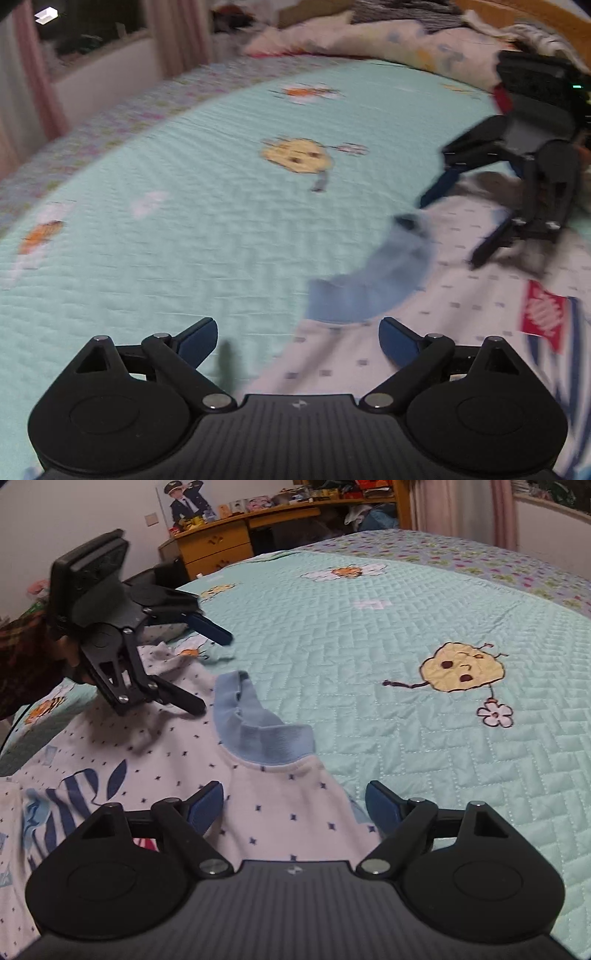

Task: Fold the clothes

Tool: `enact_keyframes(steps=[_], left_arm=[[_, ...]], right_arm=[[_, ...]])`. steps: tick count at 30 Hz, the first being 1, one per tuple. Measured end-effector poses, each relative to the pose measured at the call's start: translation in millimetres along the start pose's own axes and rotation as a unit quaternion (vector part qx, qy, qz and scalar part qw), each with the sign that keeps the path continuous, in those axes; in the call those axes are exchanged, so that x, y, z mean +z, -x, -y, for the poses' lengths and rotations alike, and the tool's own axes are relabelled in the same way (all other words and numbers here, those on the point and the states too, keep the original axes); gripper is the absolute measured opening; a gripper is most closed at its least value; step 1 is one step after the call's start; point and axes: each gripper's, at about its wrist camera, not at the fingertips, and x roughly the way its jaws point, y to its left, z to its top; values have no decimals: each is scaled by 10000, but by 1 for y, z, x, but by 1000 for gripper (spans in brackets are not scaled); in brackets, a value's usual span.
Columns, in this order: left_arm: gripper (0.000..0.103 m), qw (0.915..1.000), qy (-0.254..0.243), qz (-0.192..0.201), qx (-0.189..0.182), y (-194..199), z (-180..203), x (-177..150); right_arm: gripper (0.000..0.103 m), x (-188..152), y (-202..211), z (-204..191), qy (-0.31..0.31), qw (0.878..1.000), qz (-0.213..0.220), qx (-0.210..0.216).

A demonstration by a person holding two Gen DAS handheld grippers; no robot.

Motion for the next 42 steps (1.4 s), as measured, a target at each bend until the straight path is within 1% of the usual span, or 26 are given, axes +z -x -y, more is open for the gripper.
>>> enact_keyframes(steps=[2, 4, 5, 6, 7, 8, 9, 11, 16, 18, 19, 20, 21, 23, 25, 26, 27, 29, 30, 32, 34, 35, 36, 38, 40, 42], left_arm=[[93, 9996, -12, -95, -266, -5, -2, 1], [93, 9984, -25, -191, -532, -10, -4, 1], [93, 9975, -31, -238, -665, -12, -5, 2], [92, 9964, -37, -286, -798, -15, -6, 2], [92, 9951, -43, -333, -931, -17, -7, 3], [89, 9936, -49, -380, -1058, -20, -8, 3], [88, 9932, -49, -411, -1090, -21, -10, 3], [85, 9926, -75, -472, -1115, -21, -12, 4], [74, 9916, -144, -584, -1143, -18, -10, 6], [67, 9914, -207, -617, -1136, -15, -6, 7], [67, 9913, -238, -633, -1133, -14, -4, 8], [67, 9911, -265, -649, -1131, -13, -2, 8], [66, 9907, -222, -656, -1172, -13, -2, 8], [65, 9897, -137, -671, -1253, -12, -4, 7], [56, 9887, -51, -686, -1335, -11, -6, 6], [46, 9881, -8, -694, -1375, -10, -7, 6], [33, 9874, 35, -701, -1416, -10, -8, 6], [21, 9859, 94, -742, -1497, -10, -11, 6], [20, 9859, 91, -750, -1492, -11, -11, 6], [17, 9859, 85, -765, -1483, -12, -11, 7], [13, 9861, 77, -779, -1468, -14, -11, 8], [12, 9882, 36, -743, -1339, -12, -7, 7], [11, 9902, -5, -706, -1209, -10, -2, 6], [11, 9934, -88, -633, -948, -7, 7, 4], [10, 9959, -170, -559, -687, -3, 16, 3], [9, 9976, -252, -485, -425, 0, 25, 1]], right_arm=[[82, 1, -1, 1, -11, 9999, -51, 87], [79, 3, 0, 4, -106, 9997, -87, 212], [76, 4, 0, 6, -169, 9994, -106, 265], [69, 5, 0, 8, -201, 9992, -140, 322], [65, 6, 0, 8, -206, 9988, -188, 394], [57, 7, 0, 9, -204, 9986, -228, 427], [49, 7, 0, 10, -201, 9986, -258, 423], [39, 8, 0, 12, -202, 9980, -331, 491], [38, 9, -1, 16, -215, 9974, -394, 560], [38, 9, -1, 20, -311, 9966, -403, 646], [39, 9, -1, 22, -384, 9958, -409, 728], [40, 9, -1, 27, -508, 9944, -382, 847], [44, 8, -1, 31, -632, 9927, -354, 968], [49, 8, -2, 41, -849, 9886, -329, 1200], [51, 9, -5, 50, -1034, 9839, -335, 1422], [51, 9, -6, 54, -1126, 9812, -338, 1532], [51, 11, -8, 57, -1162, 9795, -365, 1604], [51, 13, -12, 62, -1232, 9760, -420, 1743], [50, 15, -13, 62, -1171, 9765, -447, 1753], [50, 19, -14, 58, -1063, 9782, -537, 1703], [44, 21, -14, 53, -932, 9812, -630, 1569], [35, 23, -14, 48, -791, 9845, -667, 1417], [30, 24, -14, 44, -668, 9869, -689, 1294], [24, 24, -12, 32, -435, 9909, -712, 1058], [16, 24, -10, 18, -183, 9939, -732, 807], [8, 23, -7, -2, 110, 9962, -784, 353]])
